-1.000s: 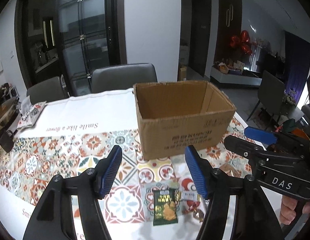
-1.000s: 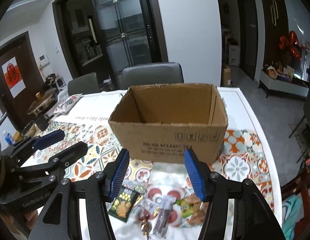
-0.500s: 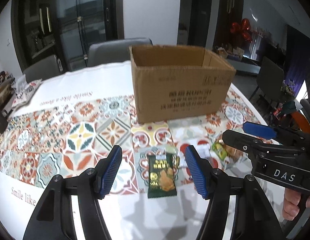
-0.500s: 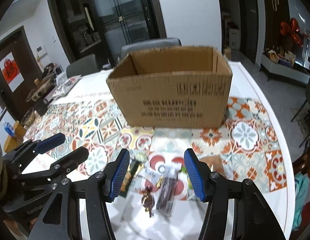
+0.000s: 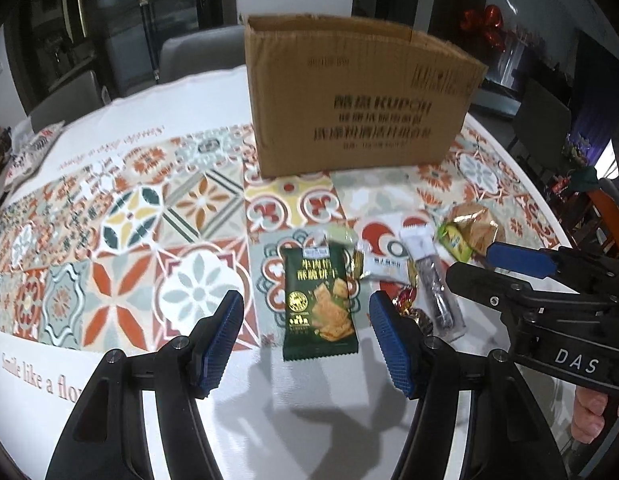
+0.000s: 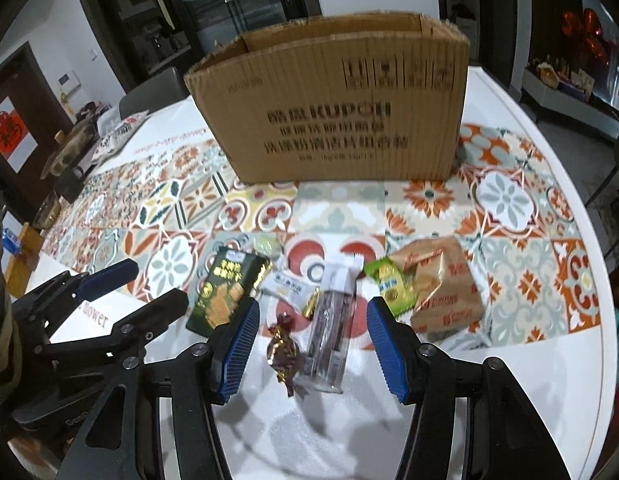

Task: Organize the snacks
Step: 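Move both grippers back to the remaining snacks, then grasp the green cracker packet with the left gripper while the right grasps the white wrapped bar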

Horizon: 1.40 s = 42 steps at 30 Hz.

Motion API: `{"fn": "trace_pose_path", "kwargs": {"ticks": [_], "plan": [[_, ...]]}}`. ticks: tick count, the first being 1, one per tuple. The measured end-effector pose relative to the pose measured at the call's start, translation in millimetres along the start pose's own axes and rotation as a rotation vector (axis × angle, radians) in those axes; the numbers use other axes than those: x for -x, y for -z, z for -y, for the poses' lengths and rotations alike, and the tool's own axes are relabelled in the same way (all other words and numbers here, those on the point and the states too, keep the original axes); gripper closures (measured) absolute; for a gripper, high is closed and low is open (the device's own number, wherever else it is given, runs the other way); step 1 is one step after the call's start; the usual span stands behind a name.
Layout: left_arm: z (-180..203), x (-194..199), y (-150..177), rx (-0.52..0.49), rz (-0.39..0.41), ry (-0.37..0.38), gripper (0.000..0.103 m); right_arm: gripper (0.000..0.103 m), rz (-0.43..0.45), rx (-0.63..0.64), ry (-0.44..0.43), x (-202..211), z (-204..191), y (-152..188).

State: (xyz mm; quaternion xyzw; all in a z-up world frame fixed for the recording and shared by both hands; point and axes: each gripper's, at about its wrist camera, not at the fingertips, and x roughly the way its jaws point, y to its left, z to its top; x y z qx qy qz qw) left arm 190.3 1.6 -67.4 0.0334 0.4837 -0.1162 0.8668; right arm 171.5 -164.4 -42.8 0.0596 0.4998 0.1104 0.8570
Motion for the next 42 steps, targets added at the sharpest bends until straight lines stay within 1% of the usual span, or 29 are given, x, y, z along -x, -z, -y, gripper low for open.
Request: {"fn": "trace_pose_path", "kwargs": {"ticks": [4, 5, 7, 9, 12, 14, 20, 21, 27, 29, 32, 38, 42], "plan": [[2, -15, 3, -0.004, -0.037, 0.011, 0.039, 0.051, -0.042, -0.021, -0.007, -13, 5, 4], [2, -19, 4, -0.006, -0.046, 0.010, 0.039, 0.054, -0.048, -0.026, -0.006, -15, 6, 4], [2, -26, 3, -0.008, -0.062, 0.011, 0.039, 0.056, -0.058, -0.025, -0.005, -20, 7, 5], [1, -34, 3, -0.010, -0.077, 0.010, 0.039, 0.060, -0.067, -0.024, 0.001, -24, 8, 6], [0, -42, 1, -0.006, -0.085, 0.001, 0.039, 0.061, -0.087, -0.027, -0.001, -32, 9, 7], [-1, -46, 0, -0.004, -0.088, 0.000, 0.039, 0.064, -0.096, -0.027, 0.002, -36, 10, 8], [-3, -57, -9, 0.005, -0.097, 0.005, 0.039, 0.065, -0.109, -0.030, 0.007, -46, 12, 5], [-3, -59, -10, 0.011, -0.101, 0.005, 0.040, 0.066, -0.112, -0.031, 0.006, -47, 12, 5], [-5, -65, -12, 0.029, -0.109, 0.006, 0.045, 0.070, -0.127, -0.033, 0.004, -56, 12, 3], [-4, -64, -12, 0.033, -0.104, 0.011, 0.056, 0.074, -0.127, -0.028, 0.006, -57, 12, 4], [-5, -64, -13, 0.039, -0.101, 0.015, 0.059, 0.078, -0.127, -0.020, 0.003, -57, 10, 4], [-3, -60, -10, 0.039, -0.092, 0.015, 0.060, 0.080, -0.115, -0.008, 0.005, -56, 8, 6], [-1, -50, -9, 0.043, -0.074, 0.017, 0.060, 0.080, -0.105, -0.017, -0.005, -50, 10, 6]]}}
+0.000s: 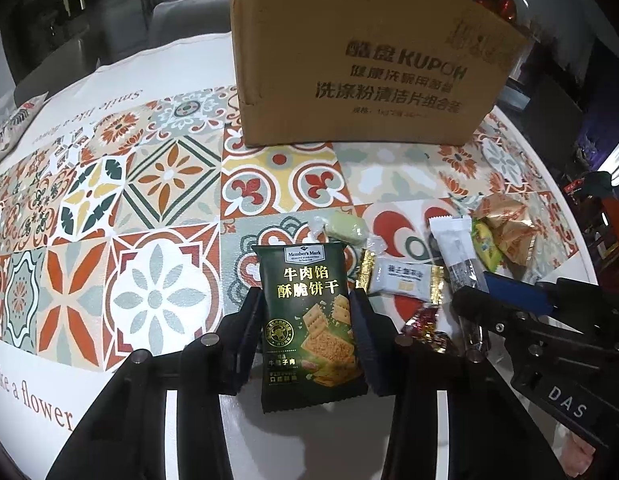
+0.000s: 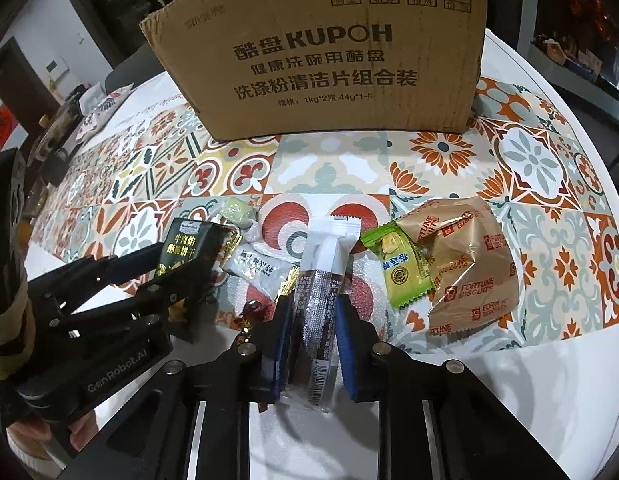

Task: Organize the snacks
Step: 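Grasp the green cracker packet with the left gripper while the right grasps the white wrapped bar, then carry the green packet and white bar up over the box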

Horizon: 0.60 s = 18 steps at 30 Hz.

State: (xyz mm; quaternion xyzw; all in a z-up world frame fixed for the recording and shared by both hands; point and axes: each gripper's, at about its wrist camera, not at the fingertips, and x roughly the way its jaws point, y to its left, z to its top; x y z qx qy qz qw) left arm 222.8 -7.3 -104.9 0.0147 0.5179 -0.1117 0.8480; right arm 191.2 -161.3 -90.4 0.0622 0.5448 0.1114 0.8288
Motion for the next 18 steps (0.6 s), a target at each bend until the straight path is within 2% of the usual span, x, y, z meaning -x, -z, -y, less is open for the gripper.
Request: {"fn": "trace_pose_path", "kwargs": {"ticks": [18], "plan": [[18, 61, -17, -0.021, 0.133, 0.018, 0.060, 0.080, 0.121, 0.016, -0.040, 54, 0, -9]]}}
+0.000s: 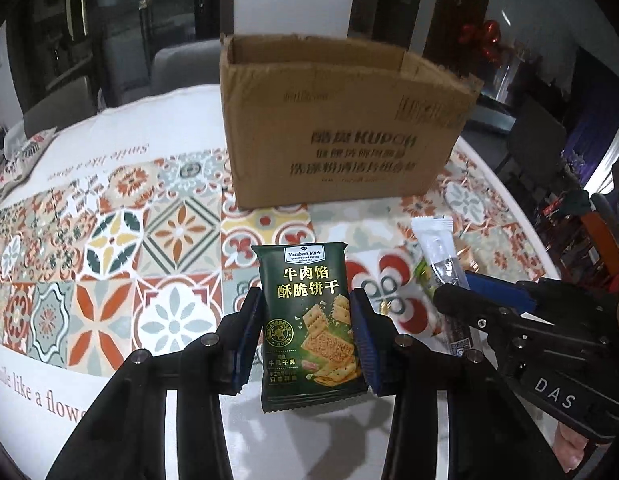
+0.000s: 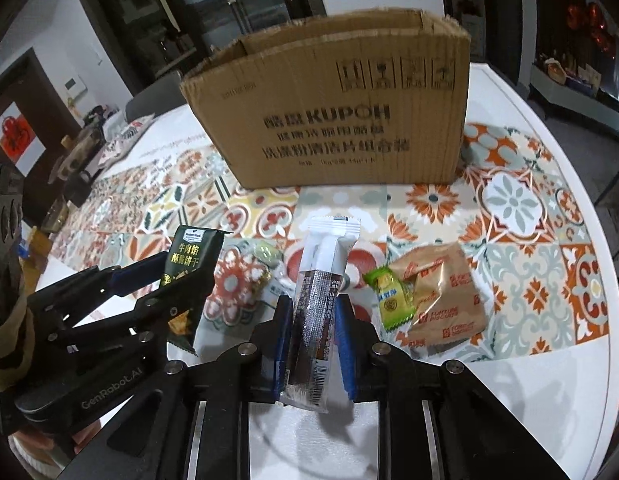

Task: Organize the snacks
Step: 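Carry the green packet and white bar up over the box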

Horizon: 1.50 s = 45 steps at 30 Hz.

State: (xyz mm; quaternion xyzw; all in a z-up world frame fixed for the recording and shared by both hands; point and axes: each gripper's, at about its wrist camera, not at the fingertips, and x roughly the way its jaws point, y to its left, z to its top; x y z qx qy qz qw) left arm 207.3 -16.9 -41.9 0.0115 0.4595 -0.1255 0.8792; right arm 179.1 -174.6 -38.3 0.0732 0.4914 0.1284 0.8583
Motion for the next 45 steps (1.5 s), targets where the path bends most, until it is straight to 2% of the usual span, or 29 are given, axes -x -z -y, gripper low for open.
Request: {"fn": "trace_pose_path", "kwargs": {"ticks": [12, 23, 32, 45], "plan": [[10, 41, -41, -0.019, 0.129, 0.005, 0.060, 0.080, 0.103, 0.027, -0.016, 40, -7, -28], [15, 61, -78, -0.027, 0.201, -0.001, 0.060, 0.080, 0.201, 0.046, -0.028, 69, -9, -63], [17, 67, -108, -0.031, 0.221, -0.002, 0.060, 0.080, 0.254, 0.069, -0.030, 84, -9, -93], [17, 50, -158, -0.035, 0.199, -0.023, 0.060, 0.080, 0.241, 0.075, -0.039, 77, 4, -145]]}}
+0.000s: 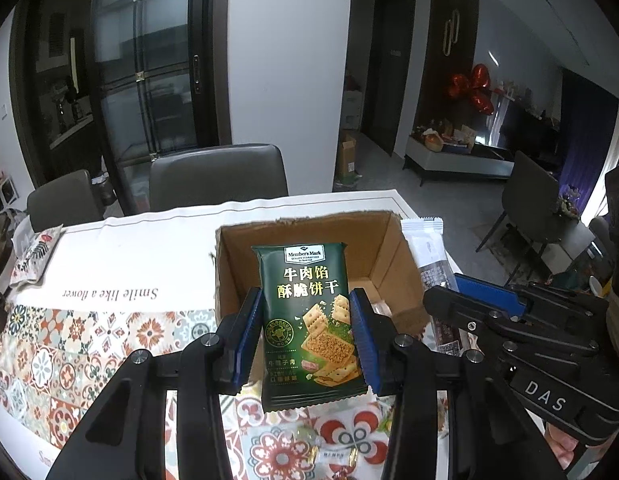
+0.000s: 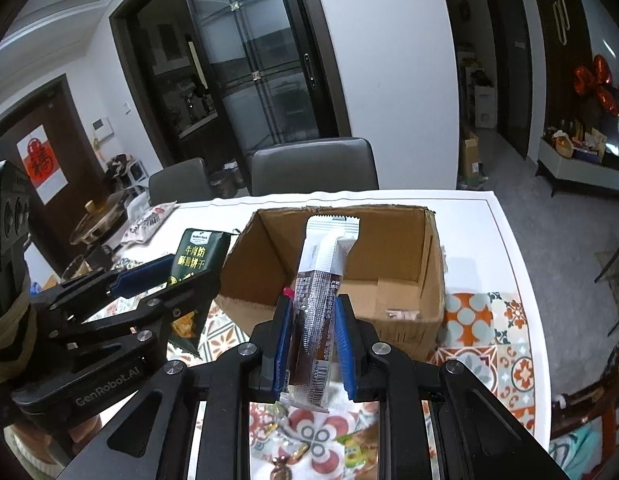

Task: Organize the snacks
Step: 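Carry the green packet and white bar up over the box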

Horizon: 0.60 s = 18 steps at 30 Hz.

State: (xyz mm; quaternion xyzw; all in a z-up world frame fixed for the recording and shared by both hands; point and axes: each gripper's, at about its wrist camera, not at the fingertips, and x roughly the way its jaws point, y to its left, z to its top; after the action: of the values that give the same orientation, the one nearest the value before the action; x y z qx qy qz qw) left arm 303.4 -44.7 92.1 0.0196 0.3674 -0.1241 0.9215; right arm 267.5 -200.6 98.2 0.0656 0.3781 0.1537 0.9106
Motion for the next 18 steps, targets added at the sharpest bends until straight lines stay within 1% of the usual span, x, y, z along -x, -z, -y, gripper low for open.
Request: {"fn": "trace_pose_path", "kwargs": {"ticks": [7, 12, 18], "plan": [[-4, -16, -27, -0.001, -0.016, -0.010, 0.060, 0.080, -0.015, -0.011, 0.006, -15, 9, -29], [-5, -35, -38, 0.004, -0.053, -0.005, 0.060, 0.080, -0.031, -0.005, 0.017, -27, 16, -45], [-4, -56, -50, -0.001, -0.067, -0.048, 0.059, 0.080, -0.048, -0.014, 0.025, -44, 26, -56]]}}
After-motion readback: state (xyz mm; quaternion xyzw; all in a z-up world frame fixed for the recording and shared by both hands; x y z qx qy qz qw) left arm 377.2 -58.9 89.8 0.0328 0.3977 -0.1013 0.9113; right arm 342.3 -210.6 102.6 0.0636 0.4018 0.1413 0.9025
